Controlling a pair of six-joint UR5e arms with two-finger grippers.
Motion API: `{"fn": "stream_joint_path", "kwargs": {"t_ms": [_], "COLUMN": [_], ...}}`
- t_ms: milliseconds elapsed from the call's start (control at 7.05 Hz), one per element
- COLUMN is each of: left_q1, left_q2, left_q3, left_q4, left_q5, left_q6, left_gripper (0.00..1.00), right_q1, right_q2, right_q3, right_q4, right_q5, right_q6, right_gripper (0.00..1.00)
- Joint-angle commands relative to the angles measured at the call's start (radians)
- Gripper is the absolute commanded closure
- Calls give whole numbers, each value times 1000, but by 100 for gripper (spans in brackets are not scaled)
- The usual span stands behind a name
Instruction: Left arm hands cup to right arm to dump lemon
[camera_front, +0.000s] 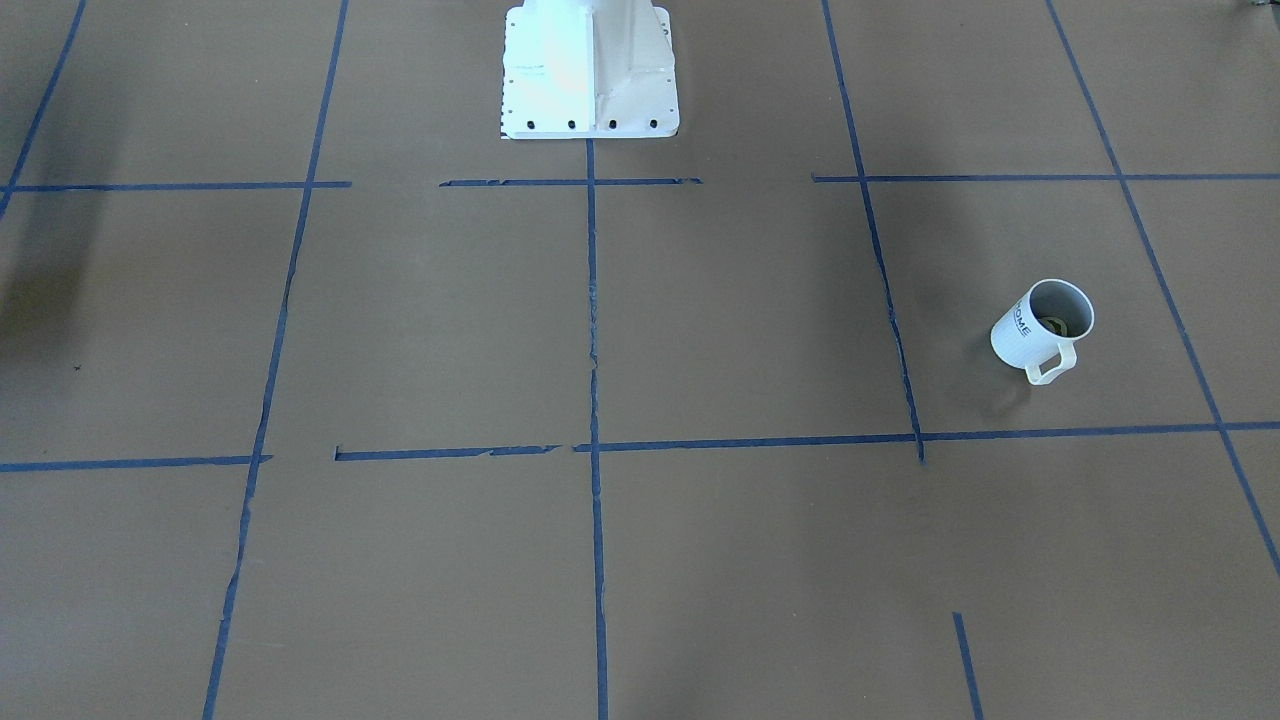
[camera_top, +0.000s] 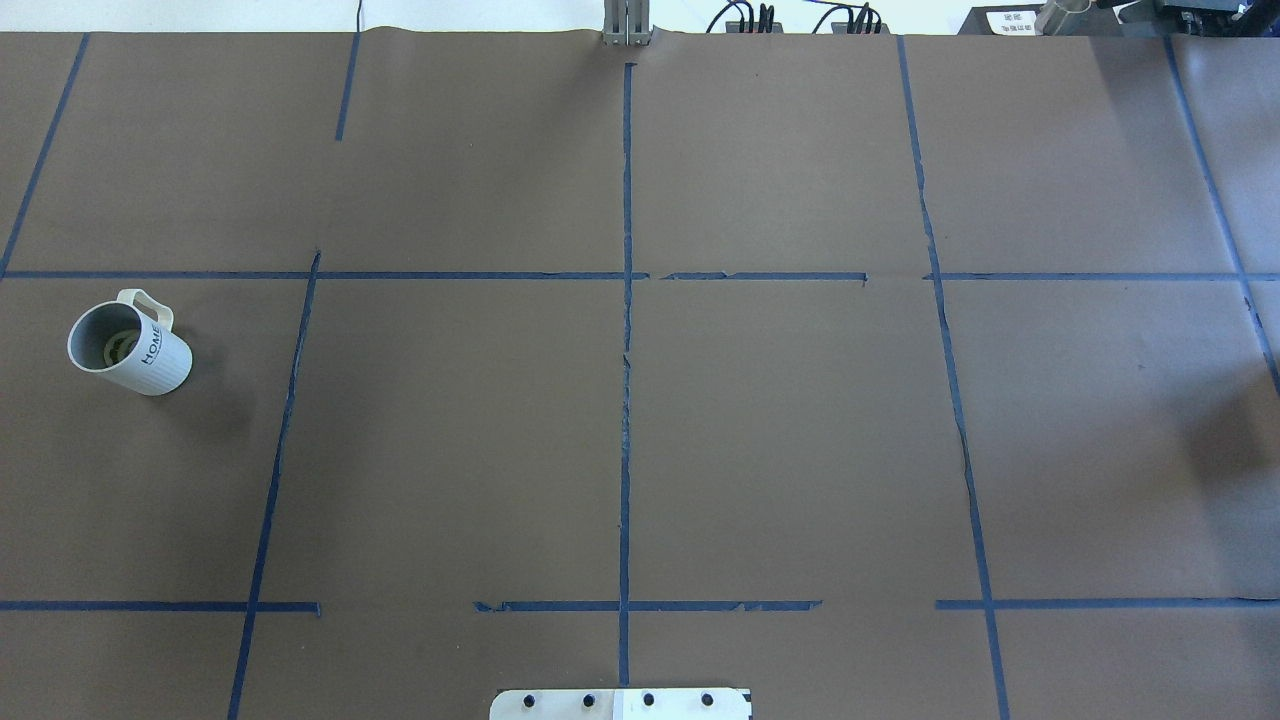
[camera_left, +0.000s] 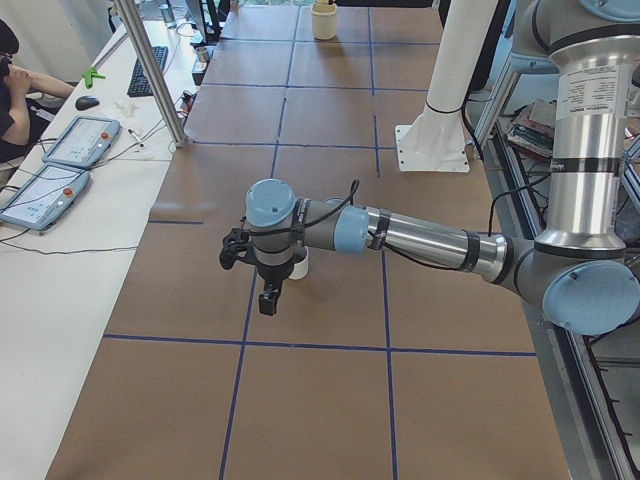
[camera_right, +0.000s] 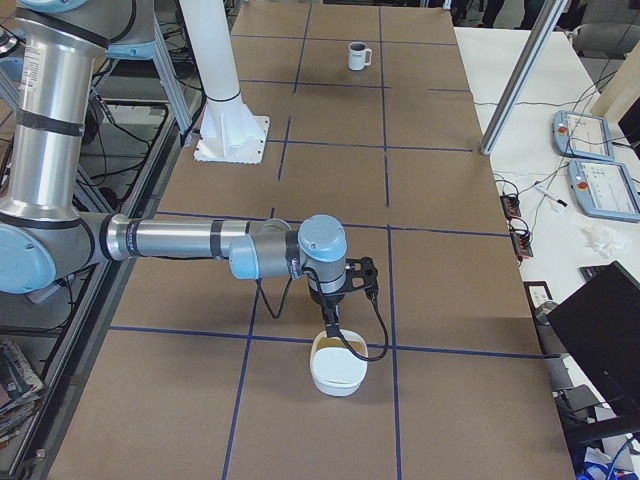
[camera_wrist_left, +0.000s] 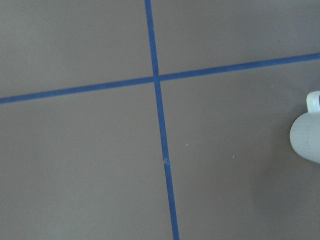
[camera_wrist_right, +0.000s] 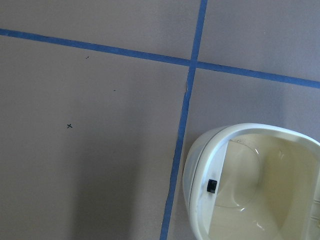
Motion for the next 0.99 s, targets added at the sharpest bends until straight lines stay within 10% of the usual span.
{"fn": "stream_joint_path", "kwargs": {"t_ms": [0,851], "left_q1": [74,380], "left_q2": [-10,14], "left_q3": [-7,75], "left_q4": [-117,-456], "left_q5": [10,88], "left_q6": [-162,-725], "left_gripper": [0,0], "right_q1": [-1,-1], "right_q2": [0,-1], "right_q3": [-2,-2], "right_q4": [0,0], "right_q5": [0,2], "right_q6": [1,1], "right_gripper": [0,0]}}
